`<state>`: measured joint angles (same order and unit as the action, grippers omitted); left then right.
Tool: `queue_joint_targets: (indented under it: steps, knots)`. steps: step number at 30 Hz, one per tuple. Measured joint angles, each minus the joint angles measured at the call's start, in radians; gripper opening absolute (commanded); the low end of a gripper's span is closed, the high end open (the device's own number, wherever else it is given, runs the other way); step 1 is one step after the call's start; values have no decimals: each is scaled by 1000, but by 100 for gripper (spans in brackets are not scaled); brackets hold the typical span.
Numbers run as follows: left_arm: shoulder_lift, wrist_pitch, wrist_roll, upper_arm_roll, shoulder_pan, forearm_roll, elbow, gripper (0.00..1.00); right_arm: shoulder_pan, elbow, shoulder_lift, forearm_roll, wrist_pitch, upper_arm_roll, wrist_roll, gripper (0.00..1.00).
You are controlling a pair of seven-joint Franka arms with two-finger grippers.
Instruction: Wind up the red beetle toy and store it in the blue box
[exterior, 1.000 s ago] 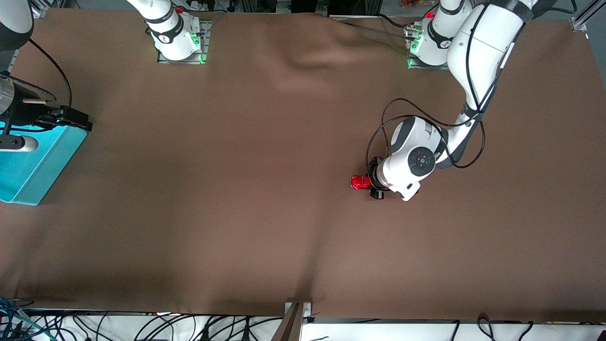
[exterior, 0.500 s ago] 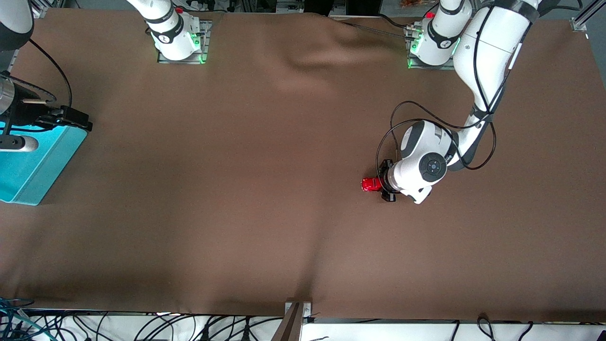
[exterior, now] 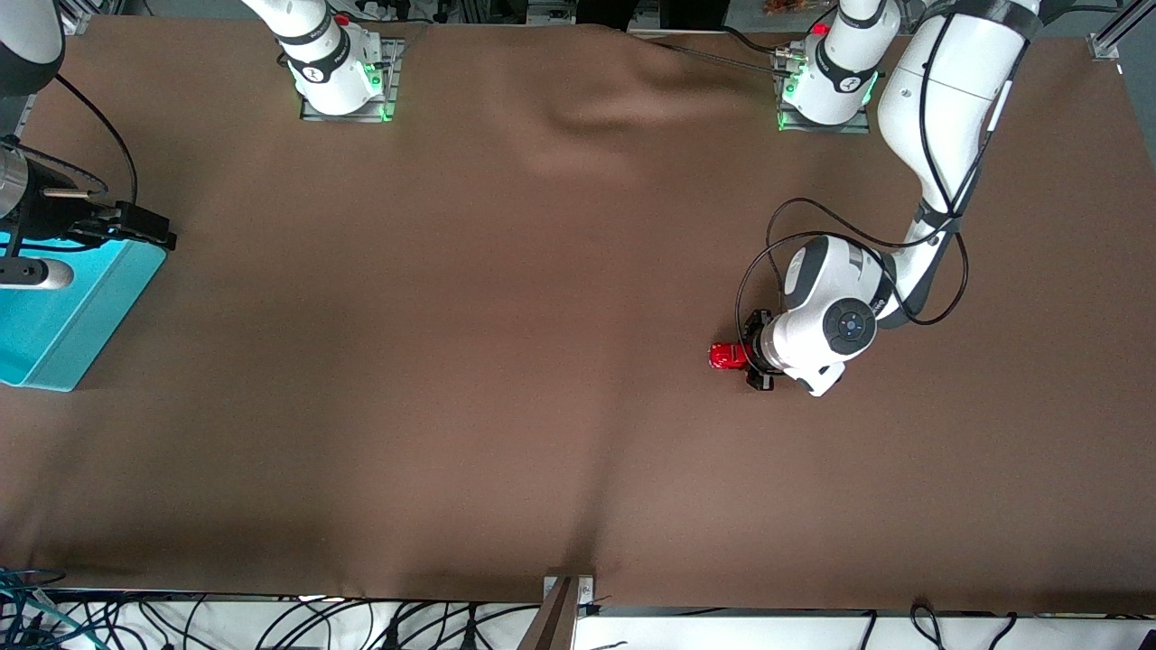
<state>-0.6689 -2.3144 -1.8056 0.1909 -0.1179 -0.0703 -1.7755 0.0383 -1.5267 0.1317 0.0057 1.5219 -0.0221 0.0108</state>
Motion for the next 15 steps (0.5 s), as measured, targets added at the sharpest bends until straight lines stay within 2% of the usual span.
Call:
queue_joint_targets:
  steps: [15]
  knots:
    - [4,8,101,-4,80,0,-4,0,0,0,0,0,0,0,0,100]
